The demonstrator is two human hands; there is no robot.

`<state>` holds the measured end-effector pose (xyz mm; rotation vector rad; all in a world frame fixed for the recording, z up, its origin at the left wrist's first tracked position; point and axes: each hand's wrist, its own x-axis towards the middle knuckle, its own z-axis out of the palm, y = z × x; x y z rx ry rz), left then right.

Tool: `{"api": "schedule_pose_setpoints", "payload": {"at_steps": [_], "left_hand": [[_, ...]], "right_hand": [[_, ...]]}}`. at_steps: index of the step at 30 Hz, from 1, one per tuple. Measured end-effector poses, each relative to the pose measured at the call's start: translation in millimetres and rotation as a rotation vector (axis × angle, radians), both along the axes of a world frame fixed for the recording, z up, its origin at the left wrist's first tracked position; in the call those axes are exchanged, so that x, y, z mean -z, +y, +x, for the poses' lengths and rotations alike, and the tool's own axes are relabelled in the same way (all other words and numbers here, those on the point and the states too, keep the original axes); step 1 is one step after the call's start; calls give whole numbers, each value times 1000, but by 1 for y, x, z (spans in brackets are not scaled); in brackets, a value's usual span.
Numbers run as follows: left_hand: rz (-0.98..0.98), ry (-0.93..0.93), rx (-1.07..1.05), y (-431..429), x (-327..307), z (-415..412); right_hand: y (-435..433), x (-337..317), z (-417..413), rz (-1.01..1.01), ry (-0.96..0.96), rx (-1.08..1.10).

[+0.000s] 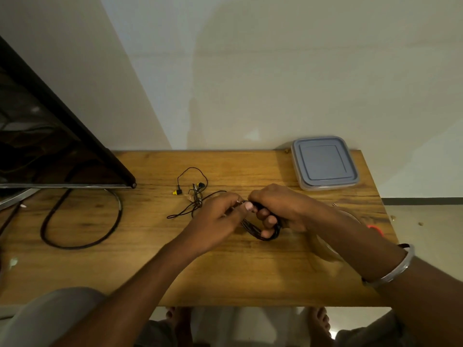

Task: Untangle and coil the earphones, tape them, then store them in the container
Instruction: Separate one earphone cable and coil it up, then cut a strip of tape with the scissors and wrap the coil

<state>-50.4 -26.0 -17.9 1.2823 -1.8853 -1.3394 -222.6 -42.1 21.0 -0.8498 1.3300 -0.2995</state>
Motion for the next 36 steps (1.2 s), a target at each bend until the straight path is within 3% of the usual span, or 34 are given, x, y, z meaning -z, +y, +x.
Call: {"api": "schedule_pose_setpoints", "payload": {"at_steps": [5, 10, 18, 26, 36], "left_hand": [[258, -36, -166, 6, 8, -9], [238, -196, -146, 13, 17, -10], [148, -385, -204, 16, 25, -11], [187, -477, -230, 11, 24, -11], [244, -373, -189, -1, 5, -5]], "right_hand": [[3, 21, -6, -205, 155, -122], [4, 30, -21, -529, 453, -479], [20, 34, -11, -747, 819, -509], [26, 33, -9, -820, 997, -536], [24, 26, -15, -809, 964, -492]]}}
